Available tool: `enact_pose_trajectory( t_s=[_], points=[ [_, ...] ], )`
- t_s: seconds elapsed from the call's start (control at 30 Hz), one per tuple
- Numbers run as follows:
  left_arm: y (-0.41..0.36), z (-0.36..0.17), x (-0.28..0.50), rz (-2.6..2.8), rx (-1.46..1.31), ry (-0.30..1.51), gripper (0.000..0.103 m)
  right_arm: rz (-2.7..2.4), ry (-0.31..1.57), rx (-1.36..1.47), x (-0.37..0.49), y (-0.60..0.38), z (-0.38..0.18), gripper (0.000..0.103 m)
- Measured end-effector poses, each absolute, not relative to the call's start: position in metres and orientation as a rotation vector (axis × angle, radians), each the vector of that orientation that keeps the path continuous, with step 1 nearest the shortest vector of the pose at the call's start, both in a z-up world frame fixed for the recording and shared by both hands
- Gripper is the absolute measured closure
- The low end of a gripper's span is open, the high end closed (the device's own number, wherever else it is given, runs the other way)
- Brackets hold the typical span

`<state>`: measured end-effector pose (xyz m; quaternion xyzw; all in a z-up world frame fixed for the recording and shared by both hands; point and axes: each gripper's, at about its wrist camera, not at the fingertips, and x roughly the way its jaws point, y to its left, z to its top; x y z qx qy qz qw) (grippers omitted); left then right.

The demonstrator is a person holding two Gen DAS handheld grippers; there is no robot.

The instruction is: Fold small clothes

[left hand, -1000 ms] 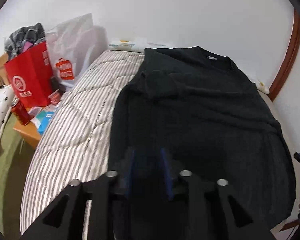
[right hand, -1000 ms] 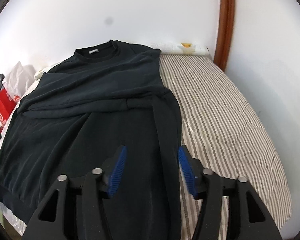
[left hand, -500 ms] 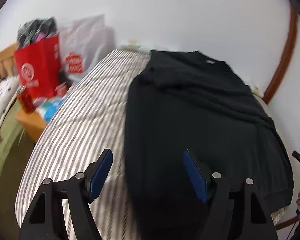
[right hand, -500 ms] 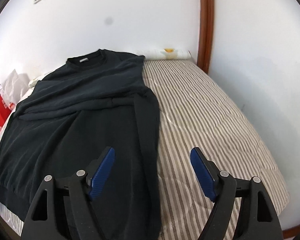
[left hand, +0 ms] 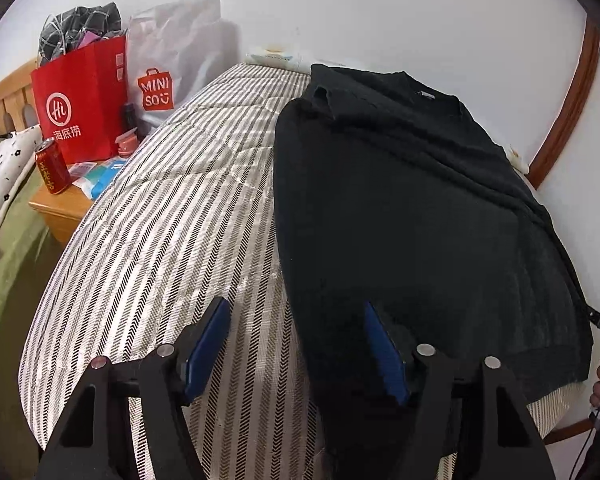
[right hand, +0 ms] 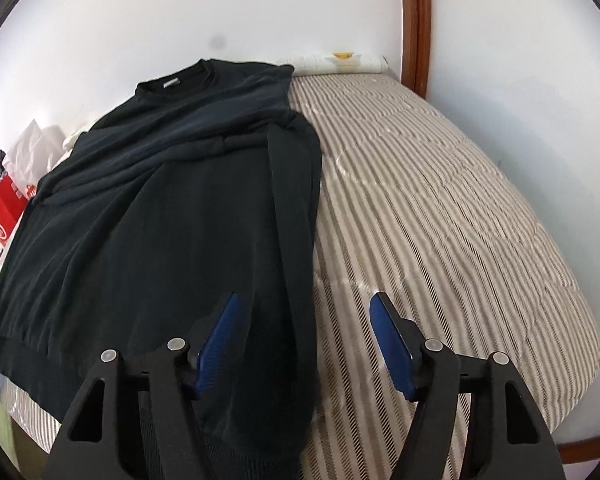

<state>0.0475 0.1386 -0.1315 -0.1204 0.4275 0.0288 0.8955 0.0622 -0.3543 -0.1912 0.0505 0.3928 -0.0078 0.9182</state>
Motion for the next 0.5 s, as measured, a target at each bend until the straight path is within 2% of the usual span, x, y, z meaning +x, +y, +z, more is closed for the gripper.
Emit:
enact_pose_trajectory(
  t_s=[0.5],
  points=[
    [0.123, -0.132, 0.051, 0.055, -0.154, 0.888, 0.038, -0.001, 0.818, 0.09, 0.067, -0.34, -0.203, 0.036]
  ],
)
